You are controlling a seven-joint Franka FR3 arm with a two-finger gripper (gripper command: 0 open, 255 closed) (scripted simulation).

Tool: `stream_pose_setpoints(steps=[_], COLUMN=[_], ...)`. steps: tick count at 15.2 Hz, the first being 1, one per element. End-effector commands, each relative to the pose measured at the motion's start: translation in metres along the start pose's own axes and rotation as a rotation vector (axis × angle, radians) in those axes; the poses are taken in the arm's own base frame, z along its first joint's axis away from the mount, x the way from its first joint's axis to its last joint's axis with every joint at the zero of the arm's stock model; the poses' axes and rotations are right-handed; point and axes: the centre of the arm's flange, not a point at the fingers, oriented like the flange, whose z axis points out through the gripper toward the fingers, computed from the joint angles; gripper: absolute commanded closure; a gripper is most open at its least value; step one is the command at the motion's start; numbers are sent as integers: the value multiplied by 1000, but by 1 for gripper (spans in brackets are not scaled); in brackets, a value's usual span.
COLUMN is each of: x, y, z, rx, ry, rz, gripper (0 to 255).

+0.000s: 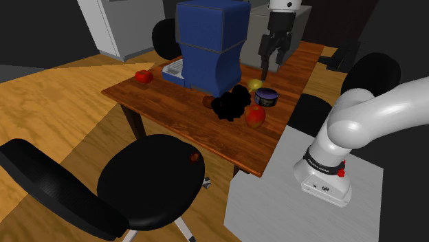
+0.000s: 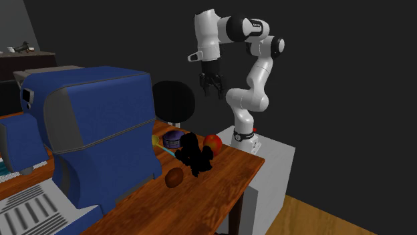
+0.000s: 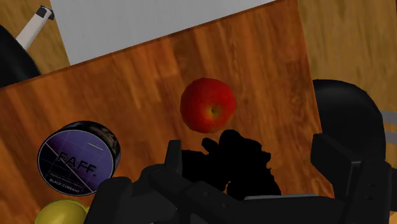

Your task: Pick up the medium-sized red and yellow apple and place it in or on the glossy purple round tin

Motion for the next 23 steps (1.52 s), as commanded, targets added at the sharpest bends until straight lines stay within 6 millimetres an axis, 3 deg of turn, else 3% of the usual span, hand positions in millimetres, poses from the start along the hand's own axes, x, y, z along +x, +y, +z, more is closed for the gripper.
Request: stream_pose_setpoints(steps=[1, 11, 19, 23], x=[0, 19, 22, 22], y=[0, 2, 3, 3], z=[0, 129, 169, 169], rx=[0, -13, -13, -13], ry=[0, 77, 77, 77], rz=[0, 168, 169, 169], gripper=[0, 0, 0, 0])
